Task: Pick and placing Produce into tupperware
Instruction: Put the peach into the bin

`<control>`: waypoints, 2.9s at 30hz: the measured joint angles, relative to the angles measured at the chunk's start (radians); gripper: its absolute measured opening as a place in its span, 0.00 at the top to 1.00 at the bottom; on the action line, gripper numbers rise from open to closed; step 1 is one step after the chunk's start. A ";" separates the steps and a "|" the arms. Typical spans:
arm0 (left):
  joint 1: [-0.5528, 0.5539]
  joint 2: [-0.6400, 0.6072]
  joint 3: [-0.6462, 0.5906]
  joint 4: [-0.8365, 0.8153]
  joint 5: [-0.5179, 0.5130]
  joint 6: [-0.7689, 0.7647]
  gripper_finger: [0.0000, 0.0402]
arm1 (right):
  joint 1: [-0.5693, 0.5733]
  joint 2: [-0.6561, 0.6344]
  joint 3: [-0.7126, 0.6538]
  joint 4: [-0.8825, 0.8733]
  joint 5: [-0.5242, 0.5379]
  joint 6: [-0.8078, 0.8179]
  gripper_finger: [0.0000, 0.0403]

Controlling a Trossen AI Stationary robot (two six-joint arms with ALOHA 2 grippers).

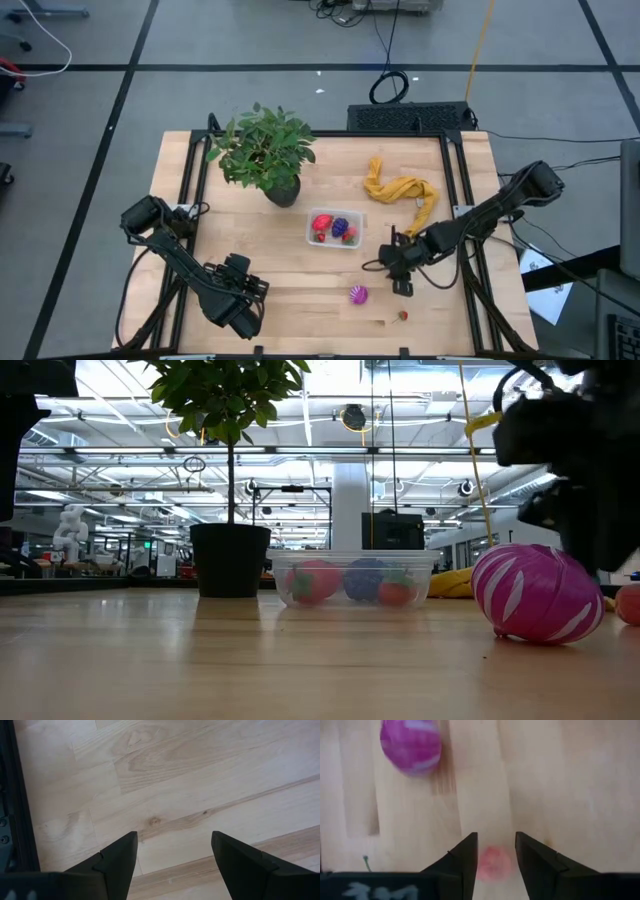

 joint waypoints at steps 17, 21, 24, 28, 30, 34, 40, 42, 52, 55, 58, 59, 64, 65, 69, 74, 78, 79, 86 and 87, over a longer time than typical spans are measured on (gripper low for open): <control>0.000 0.000 0.000 0.000 0.000 0.000 0.36 | -0.024 -0.028 0.003 -0.060 -0.079 -0.028 0.58; 0.000 0.000 0.000 0.000 0.000 0.000 0.36 | -0.024 -0.028 0.003 -0.094 -0.079 -0.014 0.51; 0.000 0.000 0.000 0.000 0.000 0.000 0.36 | -0.023 -0.028 0.003 -0.099 -0.079 -0.003 0.46; 0.000 0.000 0.000 0.000 0.000 0.000 0.36 | -0.022 -0.028 0.002 -0.094 -0.078 -0.002 0.43; 0.000 0.000 0.000 0.000 0.000 0.000 0.36 | -0.022 -0.029 -0.009 -0.080 -0.078 0.002 0.42; 0.000 0.000 0.000 0.000 0.000 0.000 0.36 | -0.022 -0.029 -0.052 -0.052 -0.078 0.047 0.40; 0.000 0.000 0.000 0.000 0.000 0.000 0.36 | -0.022 -0.032 -0.123 0.050 -0.077 0.057 0.37; 0.000 0.000 0.000 0.000 0.000 0.000 0.36 | -0.022 -0.033 -0.132 0.064 -0.076 0.056 0.36; 0.000 0.000 0.000 0.001 0.000 0.000 0.36 | -0.023 -0.031 -0.137 0.079 -0.071 0.032 0.37; 0.000 0.000 0.000 0.001 0.000 0.000 0.36 | -0.023 -0.031 -0.137 0.085 -0.070 0.031 0.37; 0.000 0.000 0.000 0.000 0.000 0.000 0.36 | -0.023 -0.030 -0.137 0.102 -0.069 0.029 0.37; 0.000 0.000 0.000 0.001 0.000 0.000 0.36 | -0.023 -0.029 -0.137 0.109 -0.069 0.028 0.37; 0.000 0.000 0.000 0.002 0.000 0.000 0.36 | -0.023 -0.027 -0.139 0.152 -0.068 0.008 0.37; 0.000 0.000 0.000 0.003 0.000 0.000 0.36 | -0.023 -0.026 -0.139 0.157 -0.067 0.008 0.38; 0.000 0.000 0.000 0.009 0.000 0.000 0.36 | -0.024 -0.026 -0.148 0.171 -0.055 0.009 0.38; 0.000 0.000 0.000 0.024 -0.001 0.004 0.36 | -0.024 -0.030 -0.166 0.170 -0.047 0.023 0.38; 0.000 0.000 0.000 0.027 -0.001 0.010 0.36 | -0.024 -0.031 -0.169 0.164 -0.046 0.028 0.38; 0.000 0.000 0.000 0.027 -0.001 0.010 0.36 | -0.024 -0.030 -0.169 0.162 -0.046 0.028 0.38; 0.000 0.000 0.000 0.026 -0.001 0.010 0.36 | -0.024 -0.030 -0.169 0.141 -0.046 0.029 0.38; 0.000 0.000 0.000 0.026 -0.001 0.011 0.36 | -0.024 -0.030 -0.169 0.140 -0.046 0.030 0.38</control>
